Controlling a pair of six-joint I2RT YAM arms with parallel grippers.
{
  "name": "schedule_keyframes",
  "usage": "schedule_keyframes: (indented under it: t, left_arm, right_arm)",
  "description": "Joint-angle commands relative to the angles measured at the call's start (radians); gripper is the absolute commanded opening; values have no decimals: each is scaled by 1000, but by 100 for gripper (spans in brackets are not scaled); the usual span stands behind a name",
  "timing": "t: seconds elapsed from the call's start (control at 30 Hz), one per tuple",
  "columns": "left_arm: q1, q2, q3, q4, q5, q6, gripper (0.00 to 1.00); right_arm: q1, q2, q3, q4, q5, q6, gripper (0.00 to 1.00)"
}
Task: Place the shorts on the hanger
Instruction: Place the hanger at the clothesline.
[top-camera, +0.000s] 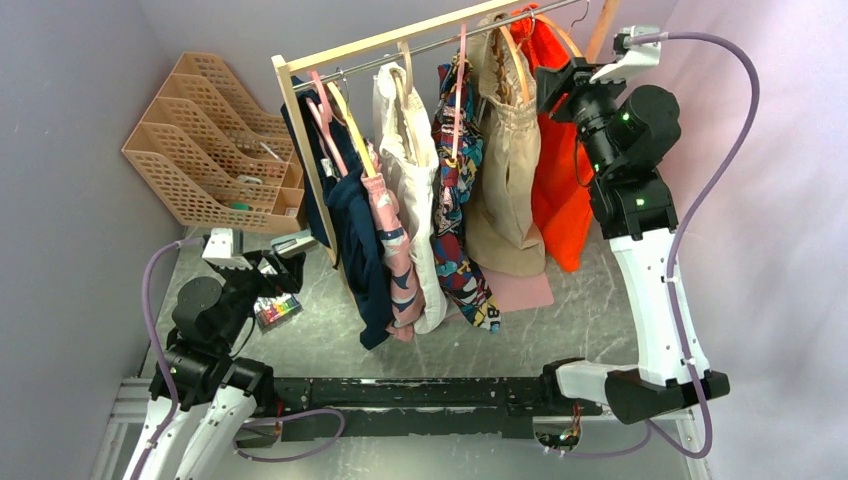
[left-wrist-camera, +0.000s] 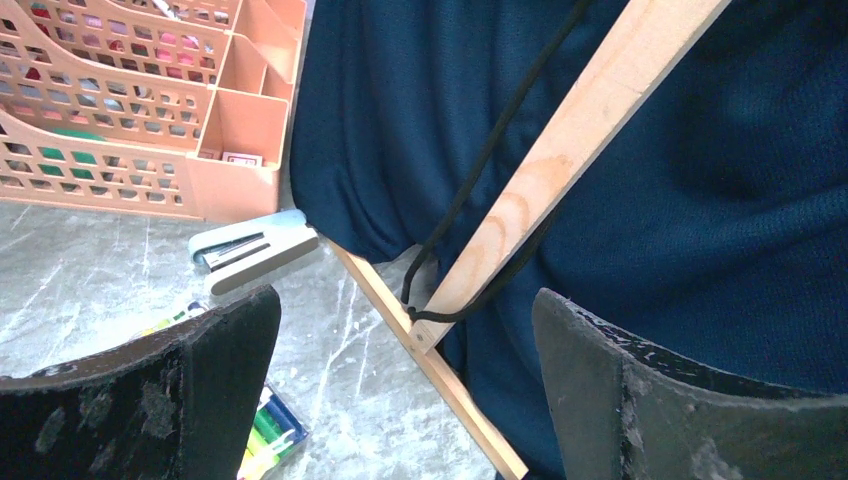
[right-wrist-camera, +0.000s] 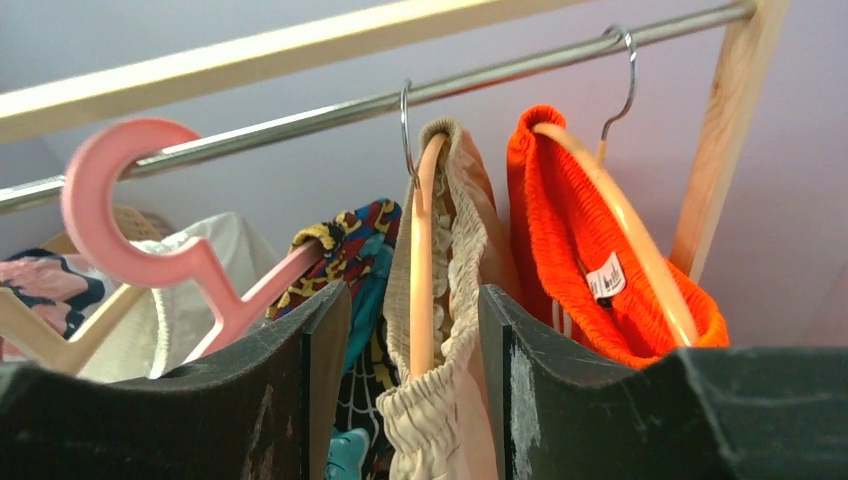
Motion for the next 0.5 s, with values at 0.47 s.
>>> schedule_keyframes:
  t: [0.47]
  left_arm:
    - [-17,-18,-10,38,35,7,99]
  right_arm:
    - [3,101,6,-135,-33,16,48]
